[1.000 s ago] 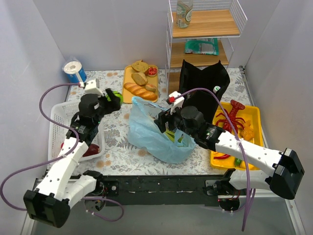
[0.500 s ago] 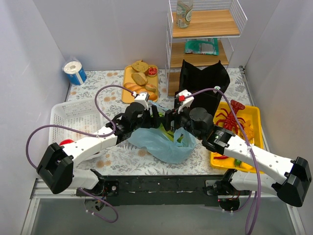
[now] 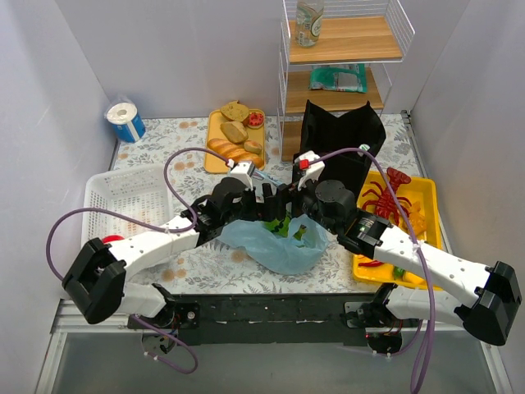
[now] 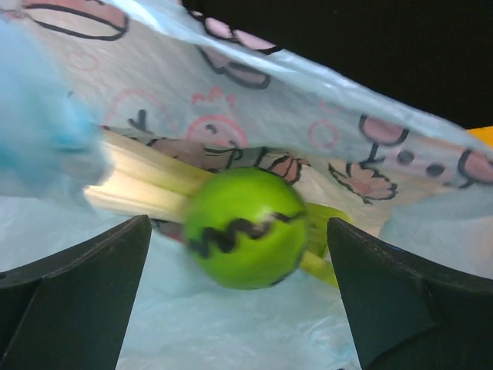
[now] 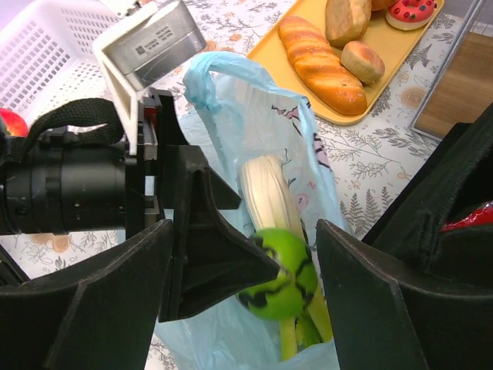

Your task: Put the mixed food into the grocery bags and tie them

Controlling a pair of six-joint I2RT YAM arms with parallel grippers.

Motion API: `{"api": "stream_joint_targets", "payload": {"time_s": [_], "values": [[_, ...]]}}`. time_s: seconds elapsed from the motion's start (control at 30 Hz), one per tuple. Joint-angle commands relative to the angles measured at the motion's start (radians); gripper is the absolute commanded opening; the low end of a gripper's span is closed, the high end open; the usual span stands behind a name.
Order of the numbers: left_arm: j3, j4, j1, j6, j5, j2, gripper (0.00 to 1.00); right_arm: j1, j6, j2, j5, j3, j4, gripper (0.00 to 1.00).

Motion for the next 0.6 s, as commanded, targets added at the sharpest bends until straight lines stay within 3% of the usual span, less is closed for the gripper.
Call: {"api": "stream_joint_targets", "payload": {"time_s": [0.0, 0.2, 0.3, 0.33, 0.43, 0.57], "values": [[0.076, -0.106, 0.003, 0.073, -0.122, -0.130, 0.98, 0.004, 0.012, -0.003, 0.028, 0.023, 0.008, 0.81], [0.097, -0.238, 0.081, 0.214, -0.144, -0.317, 0.98, 0.008, 0.016, 0.001, 0.022, 0.028, 0.011, 0.81], [0.146, -0.261, 0.239, 0.245, -0.069, -0.347, 0.98, 0.008, 0.018, 0.006, 0.016, 0.027, 0.015, 0.81], [0.175, -0.256, 0.373, 0.247, -0.020, -0.336, 0.98, 0.008, 0.018, 0.006, 0.016, 0.025, 0.015, 0.81], [0.253, -0.259, 0.568, 0.224, 0.118, -0.171, 0.98, 0.008, 0.016, 0.012, 0.016, 0.028, 0.018, 0.82], [0.433, -0.207, 0.598, 0.239, 0.071, 0.076, 0.98, 0.008, 0.016, 0.038, 0.016, 0.036, 0.015, 0.81]]}}
